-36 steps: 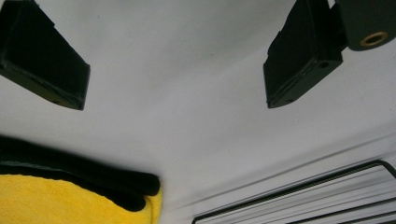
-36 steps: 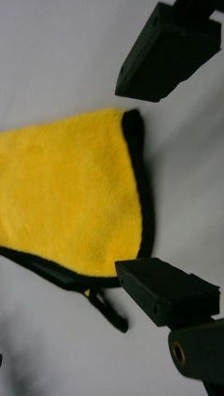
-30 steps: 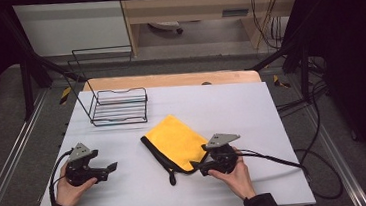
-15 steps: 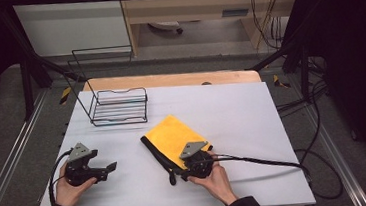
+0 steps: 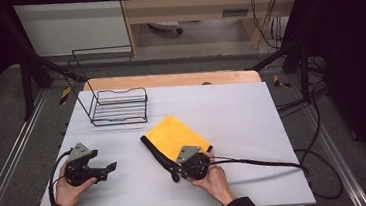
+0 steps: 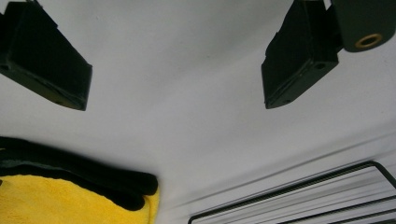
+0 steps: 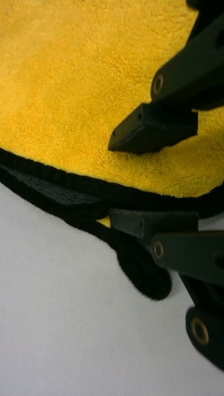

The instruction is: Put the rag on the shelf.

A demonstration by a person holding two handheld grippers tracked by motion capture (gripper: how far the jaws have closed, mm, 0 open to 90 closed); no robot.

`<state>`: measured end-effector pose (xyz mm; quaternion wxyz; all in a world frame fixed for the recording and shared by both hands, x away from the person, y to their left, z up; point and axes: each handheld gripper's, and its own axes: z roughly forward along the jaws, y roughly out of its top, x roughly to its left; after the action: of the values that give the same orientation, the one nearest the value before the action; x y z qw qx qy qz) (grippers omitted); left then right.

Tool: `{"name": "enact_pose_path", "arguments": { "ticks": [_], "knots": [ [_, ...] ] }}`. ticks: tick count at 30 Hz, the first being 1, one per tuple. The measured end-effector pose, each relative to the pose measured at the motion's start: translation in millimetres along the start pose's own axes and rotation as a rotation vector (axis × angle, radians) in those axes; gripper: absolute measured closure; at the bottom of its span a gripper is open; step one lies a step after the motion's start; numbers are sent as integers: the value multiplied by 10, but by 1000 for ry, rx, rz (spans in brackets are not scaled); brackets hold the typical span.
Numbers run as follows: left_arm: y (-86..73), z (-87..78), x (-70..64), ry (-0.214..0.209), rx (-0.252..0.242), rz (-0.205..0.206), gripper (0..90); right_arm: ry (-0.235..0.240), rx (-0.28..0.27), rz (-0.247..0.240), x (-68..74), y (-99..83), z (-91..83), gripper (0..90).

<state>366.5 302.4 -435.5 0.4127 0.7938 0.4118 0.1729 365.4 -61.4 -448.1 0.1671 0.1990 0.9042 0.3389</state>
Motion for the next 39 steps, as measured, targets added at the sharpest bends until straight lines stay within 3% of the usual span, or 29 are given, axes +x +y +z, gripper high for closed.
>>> {"name": "enact_pose_path", "arguments": {
  "ticks": [6, 15, 18, 25, 30, 31, 33, 36, 38, 39],
  "knots": [
    [-2, -3, 9, 3, 2, -2, 87, 12, 8, 46, -51, 29, -9, 771],
    [-3, -9, 25, 7, -1, -12, 91, 40, -6, 124, -70, 138, -96, 805],
    [-3, -11, 24, 8, -2, -15, 91, 52, -10, 133, -35, 209, -99, 806],
    [-5, -28, 40, 13, -6, -24, 93, 98, -12, 166, 216, 489, 82, 804],
    [-4, -25, 41, 12, -5, -37, 94, 106, 7, 198, 331, 542, 212, 798],
    [-1, -25, 35, 12, -6, -39, 94, 113, 18, 223, 325, 536, 231, 771],
    [10, -25, 18, 8, -6, -42, 94, 129, 16, 227, 309, 529, 243, 744],
    [39, -25, -36, 0, -10, -40, 93, 185, -64, 227, 247, 529, 146, 583],
    [68, -18, -87, -9, -10, -47, 93, 179, -85, 227, 212, 524, 101, 552],
    [85, -10, -118, -15, -7, -49, 93, 142, -105, 229, 112, 489, -5, 490]
  ]
}}
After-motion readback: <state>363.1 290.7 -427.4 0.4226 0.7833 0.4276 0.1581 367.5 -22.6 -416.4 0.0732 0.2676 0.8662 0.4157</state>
